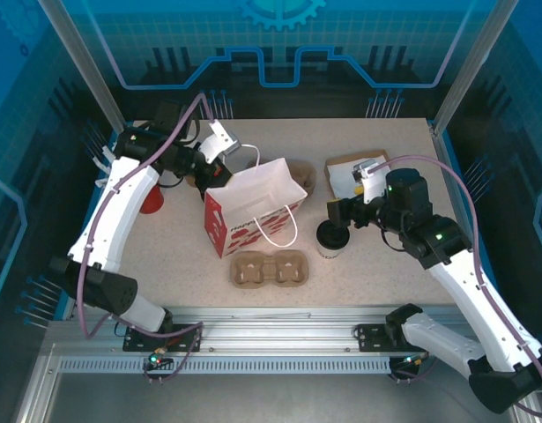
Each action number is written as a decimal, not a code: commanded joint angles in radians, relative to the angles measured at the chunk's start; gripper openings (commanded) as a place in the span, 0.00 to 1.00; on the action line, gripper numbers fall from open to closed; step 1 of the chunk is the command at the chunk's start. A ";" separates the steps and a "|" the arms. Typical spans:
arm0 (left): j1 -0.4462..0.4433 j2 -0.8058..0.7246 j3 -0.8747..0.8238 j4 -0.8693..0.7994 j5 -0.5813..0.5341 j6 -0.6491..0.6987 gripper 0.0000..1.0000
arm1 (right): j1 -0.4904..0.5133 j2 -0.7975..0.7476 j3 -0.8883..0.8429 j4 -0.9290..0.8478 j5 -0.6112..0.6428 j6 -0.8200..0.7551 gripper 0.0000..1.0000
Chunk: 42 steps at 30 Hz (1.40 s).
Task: Pack the takeout coffee
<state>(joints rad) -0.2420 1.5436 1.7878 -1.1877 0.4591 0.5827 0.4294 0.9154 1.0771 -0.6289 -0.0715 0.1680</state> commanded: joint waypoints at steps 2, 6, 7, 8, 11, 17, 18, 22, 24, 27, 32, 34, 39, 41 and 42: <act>0.013 0.034 0.011 0.084 0.053 -0.012 0.00 | -0.004 0.002 0.008 0.009 -0.005 0.014 0.83; 0.034 0.060 -0.005 0.155 0.053 -0.064 0.00 | -0.004 0.012 0.017 0.001 -0.004 0.013 0.83; 0.040 0.067 -0.010 0.173 0.058 -0.079 0.00 | -0.004 0.014 0.017 0.001 -0.004 0.013 0.83; 0.045 0.071 -0.014 0.184 0.058 -0.093 0.00 | -0.004 0.017 0.017 0.001 -0.002 0.013 0.83; 0.059 0.088 -0.028 0.202 0.059 -0.114 0.00 | -0.004 0.028 0.020 0.003 -0.002 0.013 0.83; 0.076 0.106 -0.027 0.228 0.045 -0.197 0.25 | 0.001 0.052 0.027 0.002 0.001 0.015 0.83; 0.079 0.107 -0.020 0.227 0.047 -0.214 0.30 | 0.003 0.054 0.029 -0.001 0.003 0.015 0.83; 0.084 0.094 0.000 0.210 0.042 -0.252 0.45 | 0.009 0.060 0.029 -0.011 0.012 0.013 0.83; 0.088 0.084 0.016 0.196 0.024 -0.271 0.48 | 0.013 0.063 0.027 -0.014 0.013 0.014 0.83; 0.103 0.055 0.059 0.168 -0.052 -0.341 0.55 | 0.021 0.075 0.035 -0.021 0.017 0.009 0.83; 0.107 -0.095 0.002 0.188 -0.118 -0.460 0.61 | 0.045 0.100 0.040 -0.016 -0.001 -0.006 0.84; 0.096 -0.185 -0.080 0.222 -0.081 -0.488 0.61 | 0.058 0.108 0.036 -0.005 -0.038 -0.022 0.85; -0.059 -0.427 -0.333 0.233 -0.064 -0.392 0.62 | 0.072 0.107 0.024 0.020 -0.159 -0.059 0.87; -0.155 -0.508 -0.436 0.231 -0.062 -0.352 0.63 | 0.074 0.101 0.010 0.034 -0.224 -0.077 0.89; -0.193 -0.539 -0.476 0.228 -0.071 -0.342 0.63 | 0.075 0.103 0.006 0.033 -0.244 -0.079 0.89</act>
<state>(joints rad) -0.3584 1.0481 1.4185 -0.9363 0.3790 0.1852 0.4911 1.0264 1.0863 -0.6201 -0.1986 0.1261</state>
